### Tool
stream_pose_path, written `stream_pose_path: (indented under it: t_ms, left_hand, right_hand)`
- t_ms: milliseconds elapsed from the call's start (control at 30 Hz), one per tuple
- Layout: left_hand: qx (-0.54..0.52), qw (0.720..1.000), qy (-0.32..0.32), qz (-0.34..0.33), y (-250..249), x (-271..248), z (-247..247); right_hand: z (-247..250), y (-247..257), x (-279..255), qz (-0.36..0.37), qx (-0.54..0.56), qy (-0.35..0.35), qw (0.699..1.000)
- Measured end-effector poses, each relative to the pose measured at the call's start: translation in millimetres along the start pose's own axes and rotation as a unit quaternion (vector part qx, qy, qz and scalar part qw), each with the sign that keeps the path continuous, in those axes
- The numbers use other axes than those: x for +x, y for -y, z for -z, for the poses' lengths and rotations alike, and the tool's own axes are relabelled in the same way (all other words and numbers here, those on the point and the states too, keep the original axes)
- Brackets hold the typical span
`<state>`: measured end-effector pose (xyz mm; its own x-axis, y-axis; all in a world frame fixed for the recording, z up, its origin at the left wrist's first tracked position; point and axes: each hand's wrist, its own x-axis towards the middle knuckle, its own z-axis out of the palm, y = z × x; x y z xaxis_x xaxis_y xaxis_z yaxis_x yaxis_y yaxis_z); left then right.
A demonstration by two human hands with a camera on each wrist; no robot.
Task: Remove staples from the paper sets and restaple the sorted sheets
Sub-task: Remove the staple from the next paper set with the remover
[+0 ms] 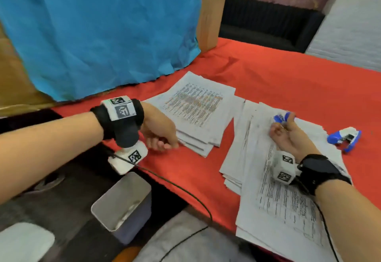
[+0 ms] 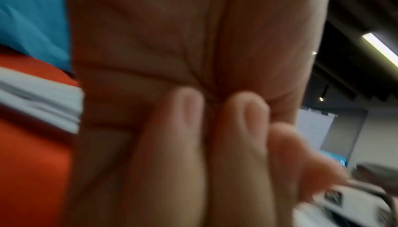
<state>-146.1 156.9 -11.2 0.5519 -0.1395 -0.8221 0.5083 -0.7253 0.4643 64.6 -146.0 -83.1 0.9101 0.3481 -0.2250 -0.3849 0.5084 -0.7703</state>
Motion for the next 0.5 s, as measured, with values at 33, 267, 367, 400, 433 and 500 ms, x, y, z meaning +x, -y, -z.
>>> stream_pose_path:
  t_ms: [33, 267, 367, 400, 433, 500]
  left_hand:
    - [0.046, 0.998, 0.007, 0.038, 21.6, -11.4, -9.9]
    - [0.243, 0.941, -0.099, 0.216, 139.0, -3.9, -75.1]
    - [0.230, 0.936, -0.198, 0.180, 157.4, 15.0, -81.2]
    - [0.237, 0.938, -0.186, 0.170, 155.1, 18.0, -81.4]
    - [0.253, 0.940, -0.167, 0.155, 149.1, 17.0, -80.6]
    - [0.279, 0.943, -0.134, 0.123, 128.0, 6.3, -76.4]
  right_hand:
    - [1.7, -0.5, 0.8, 0.003, -0.008, 0.010, 1.000]
    - [-0.2, -5.5, 1.2, 0.017, -0.025, -0.004, 1.000]
    - [-4.6, -6.9, -3.5, 0.033, -0.009, -0.009, 0.999]
    - [-4.9, -5.2, -4.7, 0.036, -0.011, -0.007, 0.999]
    - [-3.3, -1.8, -6.2, 0.039, -0.015, -0.010, 0.999]
    - [3.1, 12.3, -8.3, 0.055, -0.031, -0.025, 0.998]
